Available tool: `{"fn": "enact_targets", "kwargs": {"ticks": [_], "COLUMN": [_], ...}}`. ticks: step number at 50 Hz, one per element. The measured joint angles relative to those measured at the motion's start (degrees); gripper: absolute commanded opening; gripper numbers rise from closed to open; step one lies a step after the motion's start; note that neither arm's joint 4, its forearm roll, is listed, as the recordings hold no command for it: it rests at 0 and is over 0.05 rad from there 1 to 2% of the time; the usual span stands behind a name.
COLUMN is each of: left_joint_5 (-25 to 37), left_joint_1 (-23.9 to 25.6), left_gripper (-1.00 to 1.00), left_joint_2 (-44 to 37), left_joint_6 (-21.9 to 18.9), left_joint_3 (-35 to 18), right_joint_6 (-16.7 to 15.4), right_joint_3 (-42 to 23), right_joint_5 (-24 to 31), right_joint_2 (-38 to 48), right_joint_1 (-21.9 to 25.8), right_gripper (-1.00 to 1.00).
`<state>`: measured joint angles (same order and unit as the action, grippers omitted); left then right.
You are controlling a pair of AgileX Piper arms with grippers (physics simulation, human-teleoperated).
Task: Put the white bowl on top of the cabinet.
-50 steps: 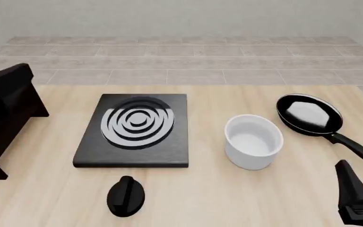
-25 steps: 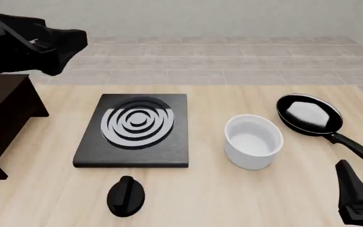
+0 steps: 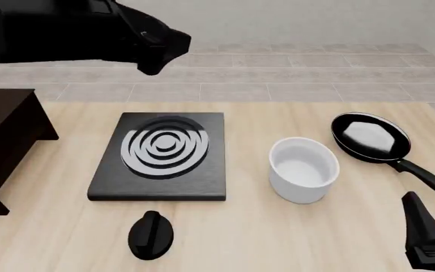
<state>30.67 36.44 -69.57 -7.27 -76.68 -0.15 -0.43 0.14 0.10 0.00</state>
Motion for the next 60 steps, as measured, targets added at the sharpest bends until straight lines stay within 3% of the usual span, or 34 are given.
{"fn": "enact_targets", "kwargs": {"ticks": [25, 48, 60], "left_joint_5": [9.5, 14.9, 14.6], "left_joint_1": [11.4, 15.4, 17.7], "left_gripper": [1.0, 1.0, 1.0], "left_joint_2": [-16.7, -27.7, -31.8], "left_joint_6": [-4.5, -7.4, -8.2], "left_joint_3": [-16.2, -25.7, -27.6], "right_joint_6": [0.0, 0.0, 0.0], "right_joint_3": [-0.1, -0.1, -0.1], "right_joint_5": [0.1, 0.1, 0.1], "right_joint_2": [0.0, 0.0, 0.0], "right_joint_1": [0.0, 0.0, 0.0], "right_gripper": [1.0, 1.0, 1.0]}}
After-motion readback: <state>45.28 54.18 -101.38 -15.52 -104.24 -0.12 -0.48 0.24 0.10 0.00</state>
